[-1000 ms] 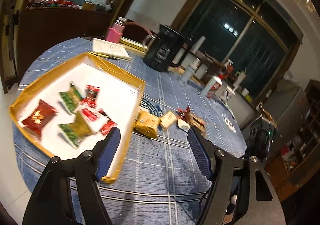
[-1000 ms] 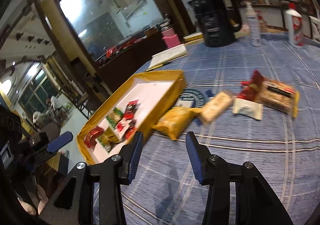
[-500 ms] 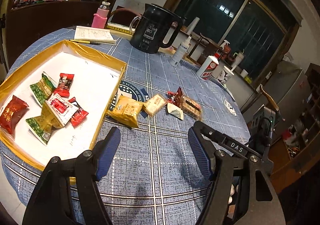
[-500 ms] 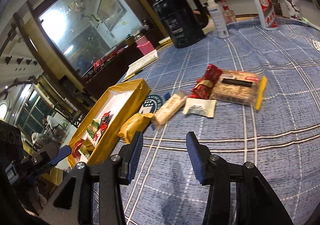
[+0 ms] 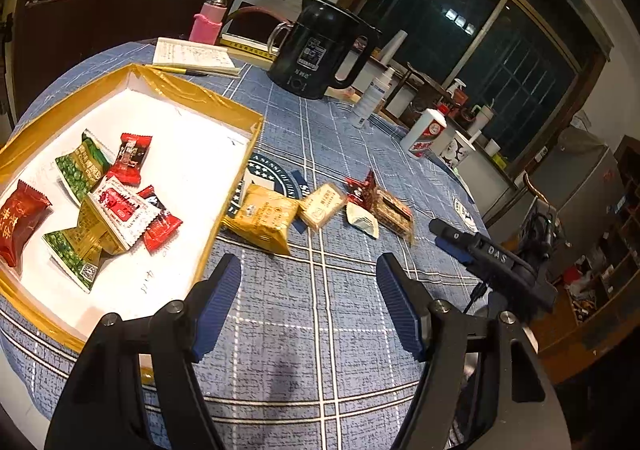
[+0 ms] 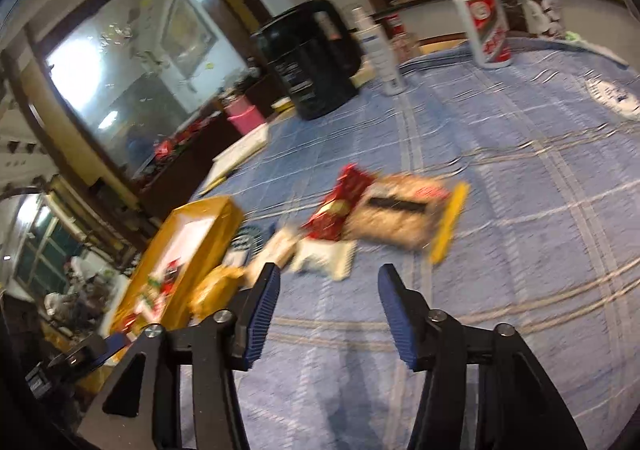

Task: Organize snacks
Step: 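Withdraw both open tools from the tray back over the remaining snacks, then reach the left tool toward a cream pastry bar while the right approaches a white pastry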

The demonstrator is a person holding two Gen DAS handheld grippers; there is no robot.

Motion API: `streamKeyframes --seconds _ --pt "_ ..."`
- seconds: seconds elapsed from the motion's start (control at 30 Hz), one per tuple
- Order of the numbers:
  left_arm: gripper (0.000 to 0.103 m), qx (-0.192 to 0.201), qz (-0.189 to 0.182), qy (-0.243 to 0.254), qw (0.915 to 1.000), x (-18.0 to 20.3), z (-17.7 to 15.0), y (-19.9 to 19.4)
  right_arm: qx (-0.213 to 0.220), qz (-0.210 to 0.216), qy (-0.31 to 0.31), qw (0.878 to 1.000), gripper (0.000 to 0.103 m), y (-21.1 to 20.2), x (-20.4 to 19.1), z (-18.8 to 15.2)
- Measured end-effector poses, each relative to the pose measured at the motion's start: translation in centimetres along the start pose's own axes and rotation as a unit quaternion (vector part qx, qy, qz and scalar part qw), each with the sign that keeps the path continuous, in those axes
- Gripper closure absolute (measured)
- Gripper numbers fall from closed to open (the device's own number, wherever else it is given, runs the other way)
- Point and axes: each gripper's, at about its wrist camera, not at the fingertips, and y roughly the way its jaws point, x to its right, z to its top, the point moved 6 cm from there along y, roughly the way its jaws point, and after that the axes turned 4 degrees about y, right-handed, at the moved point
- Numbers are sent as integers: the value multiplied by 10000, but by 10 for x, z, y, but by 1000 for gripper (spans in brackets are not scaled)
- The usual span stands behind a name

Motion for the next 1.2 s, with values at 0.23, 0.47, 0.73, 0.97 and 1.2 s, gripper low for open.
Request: streamKeyframes --seconds 0.23,0.47,0.73,0.97,1.2 --pt "33 -113 -1 174 9998 -2 1 10 -330 24 75 9994 45 39 2 22" --pt "33 -302 -64 432 9986 3 2 26 -723 -232 -1414 9870 45 84 -50 -2" --pt "33 -406 -11 967 9945 16 12 36 -1014 -278 -2081 9724 46 119 -61 -13" --pt "33 -500 -51 944 9943 18 20 51 -1005 -274 -2072 9727 78 119 -58 -13" --pt "33 -617 -126 704 9955 15 22 60 -1009 -219 -1842 9774 88 111 -50 -12"
